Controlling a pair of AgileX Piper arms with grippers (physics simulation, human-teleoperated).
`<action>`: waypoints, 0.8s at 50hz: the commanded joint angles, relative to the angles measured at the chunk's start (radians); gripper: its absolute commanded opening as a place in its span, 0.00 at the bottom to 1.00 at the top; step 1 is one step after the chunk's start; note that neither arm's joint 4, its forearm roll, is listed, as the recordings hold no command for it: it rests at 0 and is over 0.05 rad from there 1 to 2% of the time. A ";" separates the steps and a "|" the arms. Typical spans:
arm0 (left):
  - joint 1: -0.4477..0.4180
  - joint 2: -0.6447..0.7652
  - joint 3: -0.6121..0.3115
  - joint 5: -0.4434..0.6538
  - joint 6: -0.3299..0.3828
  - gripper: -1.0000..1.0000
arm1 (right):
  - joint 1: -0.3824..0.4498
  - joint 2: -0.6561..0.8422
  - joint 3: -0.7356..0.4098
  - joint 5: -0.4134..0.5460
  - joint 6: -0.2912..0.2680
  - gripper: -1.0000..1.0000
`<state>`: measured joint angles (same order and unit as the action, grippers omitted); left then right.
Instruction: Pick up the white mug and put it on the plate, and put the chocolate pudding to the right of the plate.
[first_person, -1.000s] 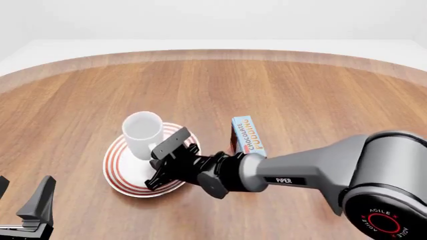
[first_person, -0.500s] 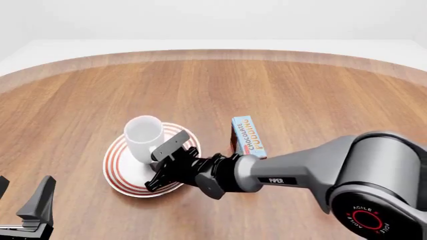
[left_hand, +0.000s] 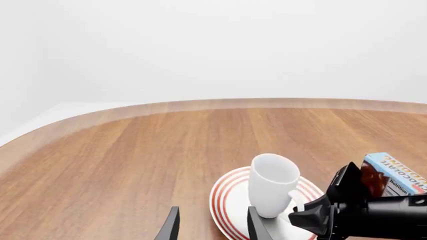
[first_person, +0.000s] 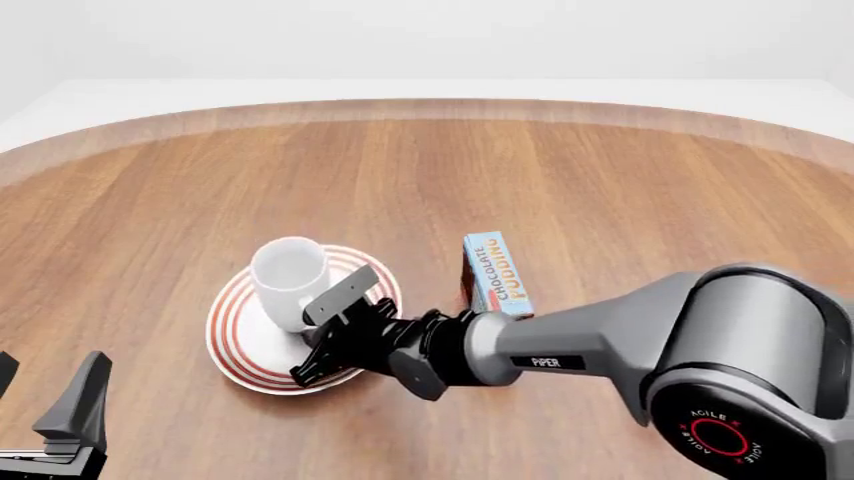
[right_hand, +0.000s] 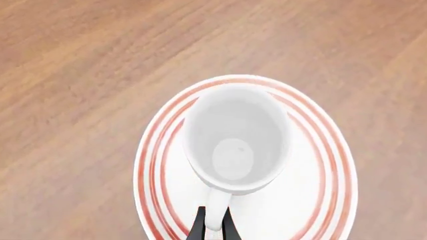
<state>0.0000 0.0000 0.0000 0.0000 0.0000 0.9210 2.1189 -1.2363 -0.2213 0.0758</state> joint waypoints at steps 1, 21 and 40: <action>0.000 0.000 0.000 0.000 0.000 1.00 | 0.000 0.001 -0.005 0.001 0.012 0.00; 0.000 0.000 0.000 0.000 0.000 1.00 | -0.008 0.003 -0.009 0.010 0.027 1.00; 0.000 0.000 0.000 0.000 0.000 1.00 | -0.003 -0.026 0.015 0.001 0.027 1.00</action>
<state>0.0000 0.0000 0.0000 0.0000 0.0000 0.9143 2.1085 -1.2333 -0.2161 0.1015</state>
